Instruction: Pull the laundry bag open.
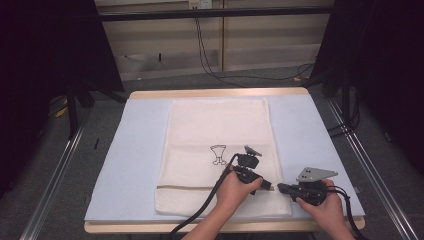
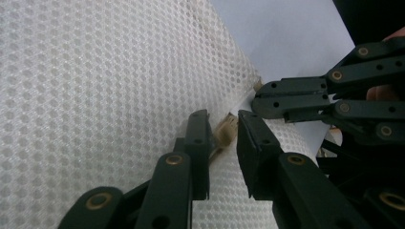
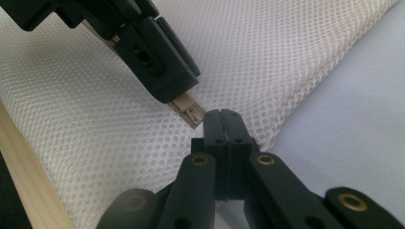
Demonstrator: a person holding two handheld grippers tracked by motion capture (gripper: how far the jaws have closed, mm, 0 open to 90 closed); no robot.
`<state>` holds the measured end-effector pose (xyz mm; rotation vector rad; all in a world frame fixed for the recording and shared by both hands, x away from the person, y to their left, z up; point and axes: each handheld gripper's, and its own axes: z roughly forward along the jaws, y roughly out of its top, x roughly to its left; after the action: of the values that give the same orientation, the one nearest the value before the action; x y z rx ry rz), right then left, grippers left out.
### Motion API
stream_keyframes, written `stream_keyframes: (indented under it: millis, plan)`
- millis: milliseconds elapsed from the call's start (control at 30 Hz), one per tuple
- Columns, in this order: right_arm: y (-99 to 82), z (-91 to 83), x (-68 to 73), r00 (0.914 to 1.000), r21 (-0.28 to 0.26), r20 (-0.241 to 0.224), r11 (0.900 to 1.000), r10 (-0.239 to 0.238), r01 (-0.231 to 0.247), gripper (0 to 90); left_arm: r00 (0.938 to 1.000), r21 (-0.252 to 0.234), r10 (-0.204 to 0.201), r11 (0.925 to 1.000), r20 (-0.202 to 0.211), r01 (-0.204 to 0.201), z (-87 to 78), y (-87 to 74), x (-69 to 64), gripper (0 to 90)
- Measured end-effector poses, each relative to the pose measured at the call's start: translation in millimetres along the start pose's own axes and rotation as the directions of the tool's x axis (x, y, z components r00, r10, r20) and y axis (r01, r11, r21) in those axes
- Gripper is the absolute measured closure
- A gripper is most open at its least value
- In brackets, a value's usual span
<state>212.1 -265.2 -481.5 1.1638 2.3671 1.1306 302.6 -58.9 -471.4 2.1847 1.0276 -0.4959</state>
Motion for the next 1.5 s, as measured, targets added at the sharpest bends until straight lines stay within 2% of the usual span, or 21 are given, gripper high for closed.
stream_keyframes:
  millis: [33,133,267,333,367,400,433,467,500,567,633,700,833,867,967,1000,1100,1367,1400,1500]
  plan:
    - [-0.1,-0.1,0.2,1.0000,-0.001,0.003,1.0000,0.001,-0.001,90.0,0.9998,0.009,0.001,1.0000,0.019,-0.001,1.9,0.8,1.3,79.1]
    - [-0.4,-0.1,-0.4,1.0000,-0.002,0.000,1.0000,0.006,-0.006,90.0,0.9998,0.017,-0.004,0.9998,0.017,0.003,1.4,1.7,0.8,81.3]
    - [-0.7,0.0,-0.2,0.9999,-0.003,-0.002,0.9999,0.010,-0.010,90.0,0.9991,-0.002,-0.030,0.9996,0.031,0.030,1.5,1.1,-0.8,79.6]
    - [-0.6,0.1,-0.4,1.0000,-0.003,-0.002,0.9999,0.010,-0.010,90.0,0.9997,0.015,-0.019,0.9997,0.018,0.018,0.0,1.1,-0.4,79.4]
    - [-0.6,0.2,-0.2,1.0000,-0.002,0.000,1.0000,0.009,-0.009,90.0,0.9982,-0.015,-0.056,0.9983,0.022,0.057,1.9,0.5,-4.4,79.2]
    - [-0.6,0.2,-0.2,1.0000,-0.002,0.000,1.0000,0.009,-0.009,90.0,0.9982,-0.015,-0.056,0.9983,0.022,0.057,1.9,0.5,-4.4,79.0]
    - [-0.6,0.1,-0.2,1.0000,-0.001,-0.001,1.0000,0.010,-0.010,90.0,0.9996,0.011,-0.016,0.9998,0.022,0.016,-0.9,0.7,-1.8,79.0]
    - [-0.6,0.1,-0.1,1.0000,-0.002,-0.001,1.0000,0.010,-0.010,90.0,0.9984,-0.009,-0.047,0.9988,0.032,0.047,-0.7,0.3,-3.9,78.7]
    - [-0.6,0.1,0.0,0.9999,-0.001,-0.001,0.9999,0.010,-0.010,90.0,0.9990,0.024,-0.026,0.9994,0.036,0.025,-1.9,0.4,-2.8,79.0]
    - [-0.6,0.1,0.2,0.9999,-0.001,-0.001,0.9999,0.012,-0.012,90.0,0.9990,0.027,-0.021,0.9994,0.039,0.020,-2.5,-0.3,-3.1,78.8]
    - [-0.6,0.3,-0.2,0.9999,-0.003,0.000,0.9999,0.011,-0.011,90.0,0.9998,0.023,-0.005,0.9997,0.020,0.004,-3.7,-0.9,-5.0,78.5]
    - [-0.6,0.3,-0.1,0.9999,-0.002,-0.001,0.9999,0.012,-0.012,90.0,0.9996,0.035,-0.009,0.9994,0.027,0.008,-4.1,-0.6,-3.5,77.9]
    - [-0.6,0.3,0.1,0.9999,-0.002,0.001,0.9999,0.012,-0.012,90.0,0.9989,0.023,-0.017,0.9996,0.044,0.016,-0.9,-0.6,-2.2,78.9]
    - [-0.6,0.4,-0.1,0.9999,-0.002,-0.001,0.9999,0.014,-0.014,90.0,0.9986,0.020,-0.031,0.9994,0.042,0.030,1.8,-1.1,-1.9,79.0]
    - [-0.6,0.4,0.0,0.9999,-0.002,0.001,0.9999,0.016,-0.016,90.0,0.9993,0.029,-0.027,0.9992,0.028,0.026,5.1,-1.8,-1.8,84.8]
    - [-0.6,0.4,0.1,0.9999,-0.001,0.001,0.9999,0.016,-0.016,90.0,0.9988,0.040,-0.029,0.9988,0.039,0.028,4.6,-1.3,-1.2,86.4]
    - [-0.7,0.5,-0.2,0.9998,-0.002,0.000,0.9998,0.020,-0.020,90.0,0.9986,0.035,-0.038,0.9987,0.037,0.037,4.4,-1.2,-0.8,87.3]
    - [-0.9,1.3,0.1,1.0000,0.002,0.005,1.0000,0.003,-0.003,90.0,0.9986,0.046,-0.034,0.9984,0.041,0.032,-5.0,-1.3,2.2,87.6]
    - [-1.5,1.2,0.0,1.0000,0.000,0.003,1.0000,0.004,-0.004,90.0,0.9988,0.054,-0.024,0.9983,0.042,0.022,-8.8,-1.9,5.0,87.6]
    - [-1.8,0.9,-0.3,0.9999,-0.002,0.004,1.0000,0.009,-0.009,90.0,0.9985,0.040,-0.039,0.9985,0.039,0.037,-12.7,-3.5,7.9,87.6]
